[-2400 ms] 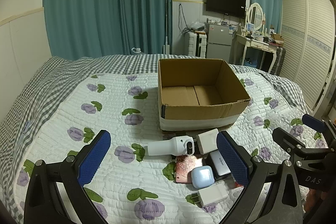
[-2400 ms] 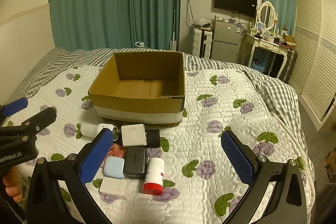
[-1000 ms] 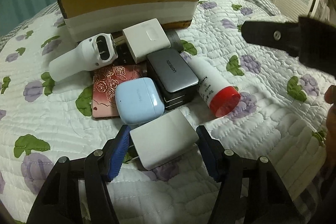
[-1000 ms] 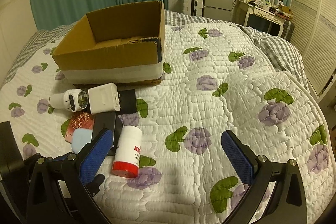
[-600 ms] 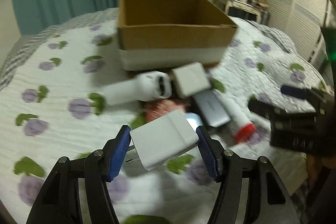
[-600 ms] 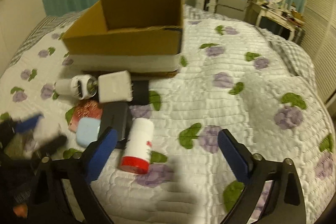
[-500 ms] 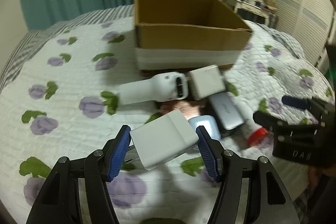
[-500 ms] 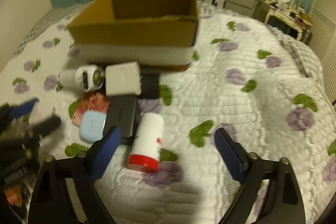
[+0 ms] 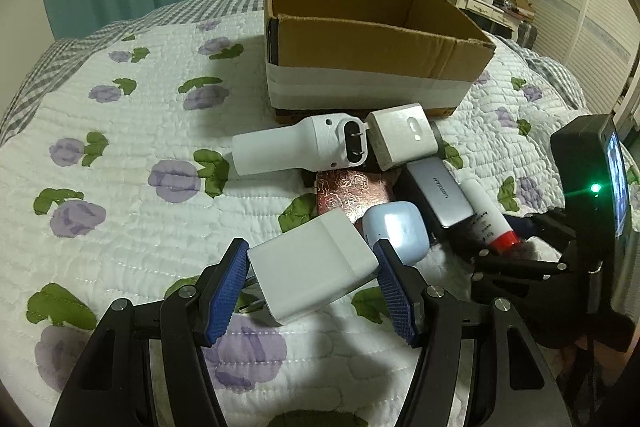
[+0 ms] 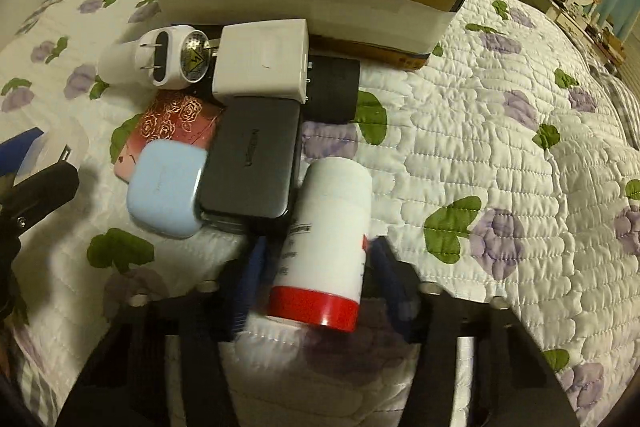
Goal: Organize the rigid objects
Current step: 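Grasp the white power adapter with the left tool while the right tool grasps the white-red bottle, then carry both items over the box and release them inside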
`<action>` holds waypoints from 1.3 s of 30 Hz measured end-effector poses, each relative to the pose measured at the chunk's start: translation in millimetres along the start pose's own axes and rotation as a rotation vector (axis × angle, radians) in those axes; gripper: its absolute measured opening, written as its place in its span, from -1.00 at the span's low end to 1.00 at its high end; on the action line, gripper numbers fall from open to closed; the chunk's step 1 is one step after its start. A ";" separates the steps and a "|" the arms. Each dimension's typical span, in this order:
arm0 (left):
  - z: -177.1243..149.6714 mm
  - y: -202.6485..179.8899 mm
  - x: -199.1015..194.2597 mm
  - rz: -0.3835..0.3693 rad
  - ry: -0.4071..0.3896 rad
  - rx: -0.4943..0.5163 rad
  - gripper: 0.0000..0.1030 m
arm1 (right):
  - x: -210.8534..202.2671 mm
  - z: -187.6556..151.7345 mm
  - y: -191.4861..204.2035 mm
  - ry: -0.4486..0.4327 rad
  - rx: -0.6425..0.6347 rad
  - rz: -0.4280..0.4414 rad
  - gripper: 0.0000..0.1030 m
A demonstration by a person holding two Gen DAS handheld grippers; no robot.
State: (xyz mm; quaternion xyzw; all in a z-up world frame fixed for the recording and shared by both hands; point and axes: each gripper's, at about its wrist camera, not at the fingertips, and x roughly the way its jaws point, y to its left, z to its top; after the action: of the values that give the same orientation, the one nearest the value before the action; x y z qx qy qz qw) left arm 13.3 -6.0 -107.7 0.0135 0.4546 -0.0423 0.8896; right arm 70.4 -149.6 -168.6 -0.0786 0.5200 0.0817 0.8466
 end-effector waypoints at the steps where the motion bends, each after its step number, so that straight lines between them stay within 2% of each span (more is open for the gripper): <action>1: 0.2 -0.4 -3.0 0.001 -0.004 0.002 0.26 | -1.3 0.0 -0.2 -0.006 0.006 -0.006 -0.23; 9: 4.1 0.5 -33.7 -0.003 -0.037 0.000 0.26 | -50.4 -4.9 -1.8 -0.122 0.033 -0.008 -0.31; 14: 8.9 -5.2 -52.5 -0.012 -0.054 0.003 0.26 | -72.0 -8.9 -1.8 -0.150 0.032 0.006 -0.31; 20: 31.4 -10.7 -72.5 -0.021 -0.081 0.009 0.26 | -110.5 -1.5 -6.3 -0.233 0.032 0.007 -0.31; 25: 73.1 -12.3 -84.2 -0.020 -0.142 0.034 0.26 | -148.9 34.1 -18.8 -0.337 0.037 0.021 -0.31; 29: 116.5 -11.4 -77.4 -0.012 -0.177 0.047 0.26 | -164.4 74.0 -30.0 -0.406 0.038 0.041 -0.31; 34: 168.4 -5.1 -50.4 -0.024 -0.204 0.054 0.26 | -158.4 125.5 -42.9 -0.448 0.021 0.039 -0.31; 39: 212.6 -6.9 1.8 -0.005 -0.186 0.088 0.26 | -128.3 177.1 -58.5 -0.462 0.042 0.065 -0.31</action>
State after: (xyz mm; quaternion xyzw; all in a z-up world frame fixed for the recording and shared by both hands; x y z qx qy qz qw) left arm 185.5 -26.3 15.6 0.0475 0.3676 -0.0653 0.9265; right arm 179.8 -175.3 27.9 -0.0231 0.3164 0.1139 0.9415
